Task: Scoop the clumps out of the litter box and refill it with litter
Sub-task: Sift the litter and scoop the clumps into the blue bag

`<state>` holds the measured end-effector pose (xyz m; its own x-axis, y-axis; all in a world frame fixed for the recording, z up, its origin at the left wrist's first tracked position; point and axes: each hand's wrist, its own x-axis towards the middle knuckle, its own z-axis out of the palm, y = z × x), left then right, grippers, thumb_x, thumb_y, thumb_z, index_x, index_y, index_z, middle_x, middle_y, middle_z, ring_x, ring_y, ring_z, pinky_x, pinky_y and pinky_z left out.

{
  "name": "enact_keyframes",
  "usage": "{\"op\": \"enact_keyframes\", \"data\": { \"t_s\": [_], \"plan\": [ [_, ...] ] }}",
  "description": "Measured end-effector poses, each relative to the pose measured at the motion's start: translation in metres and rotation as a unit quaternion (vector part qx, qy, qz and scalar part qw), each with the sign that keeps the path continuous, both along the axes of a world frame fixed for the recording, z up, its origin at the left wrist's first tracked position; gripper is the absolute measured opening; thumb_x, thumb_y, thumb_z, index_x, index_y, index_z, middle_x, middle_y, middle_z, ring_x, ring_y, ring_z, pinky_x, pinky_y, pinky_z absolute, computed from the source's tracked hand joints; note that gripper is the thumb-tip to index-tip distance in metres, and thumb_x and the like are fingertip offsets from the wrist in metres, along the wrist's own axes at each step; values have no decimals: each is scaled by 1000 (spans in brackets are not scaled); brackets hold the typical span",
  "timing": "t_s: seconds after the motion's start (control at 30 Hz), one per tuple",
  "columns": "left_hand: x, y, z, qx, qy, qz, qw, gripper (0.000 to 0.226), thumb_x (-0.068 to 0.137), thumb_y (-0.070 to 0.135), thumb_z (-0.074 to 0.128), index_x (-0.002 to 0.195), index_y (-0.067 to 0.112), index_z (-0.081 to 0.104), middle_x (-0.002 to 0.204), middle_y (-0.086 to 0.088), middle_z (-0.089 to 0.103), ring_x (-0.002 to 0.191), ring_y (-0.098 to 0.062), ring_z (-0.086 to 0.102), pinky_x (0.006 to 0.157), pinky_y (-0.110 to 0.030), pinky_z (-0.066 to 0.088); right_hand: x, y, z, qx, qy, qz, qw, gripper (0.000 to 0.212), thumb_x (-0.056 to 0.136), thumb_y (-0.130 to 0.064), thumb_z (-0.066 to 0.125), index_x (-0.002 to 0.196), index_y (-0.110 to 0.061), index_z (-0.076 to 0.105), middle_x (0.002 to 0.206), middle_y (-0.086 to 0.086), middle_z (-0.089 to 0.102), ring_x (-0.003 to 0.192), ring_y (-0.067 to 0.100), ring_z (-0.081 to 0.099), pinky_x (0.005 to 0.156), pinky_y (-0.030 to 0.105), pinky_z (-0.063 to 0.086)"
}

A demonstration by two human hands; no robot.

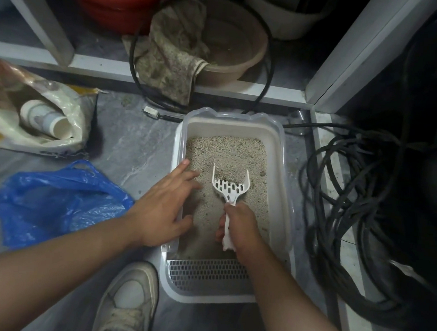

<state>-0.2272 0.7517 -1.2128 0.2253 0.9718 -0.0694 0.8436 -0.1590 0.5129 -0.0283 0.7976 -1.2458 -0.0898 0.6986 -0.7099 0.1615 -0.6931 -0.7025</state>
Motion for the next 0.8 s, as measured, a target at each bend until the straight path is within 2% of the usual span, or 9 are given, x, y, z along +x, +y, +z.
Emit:
{"op": "enact_keyframes", "data": {
  "t_s": [0.07,0.13,0.27,0.47,0.63,0.8],
  "plan": [
    [2,0,1,-2,-1,1,1000,69,83,37,67,145,21,40,166,1,20,153,-5,-19,116,-20,-5,4,0,7,9,18,-7,1000,12,103,-17,47,97,-9,54,66,8,52,47,19,47,46,26,41],
    [3,0,0,-4,-2,1,1000,67,85,37,67,144,22,40,166,2,19,152,-4,-21,116,-21,-5,4,-2,12,21,29,7,999,12,103,-17,46,99,-9,54,66,8,51,45,20,46,46,29,41],
    [0,-1,-2,3,-10,-1,1000,63,83,36,68,139,22,43,164,0,24,153,-6,-18,118,-25,2,3,-5,13,43,8,15,999,15,103,-19,47,92,-12,53,66,9,49,42,18,44,43,28,39],
    [-3,-1,-4,6,-20,-2,1000,60,82,38,66,136,21,45,163,-2,27,154,-7,-15,120,-30,10,4,-11,19,48,11,26,998,16,103,-20,46,92,-10,53,69,12,51,41,19,45,40,25,39],
    [-5,-2,-3,-8,-28,7,1000,59,81,41,64,134,24,45,164,0,26,154,-7,-14,124,-41,18,2,-12,23,57,21,22,998,17,104,-21,46,96,-8,54,70,14,50,42,19,44,41,27,39],
    [-6,-1,-4,-11,-30,9,999,58,80,42,63,133,24,46,163,0,28,155,-7,-13,123,-45,24,-3,-11,24,55,29,14,998,17,104,-21,47,95,-8,54,68,10,52,44,21,48,47,35,44]
  ]
}}
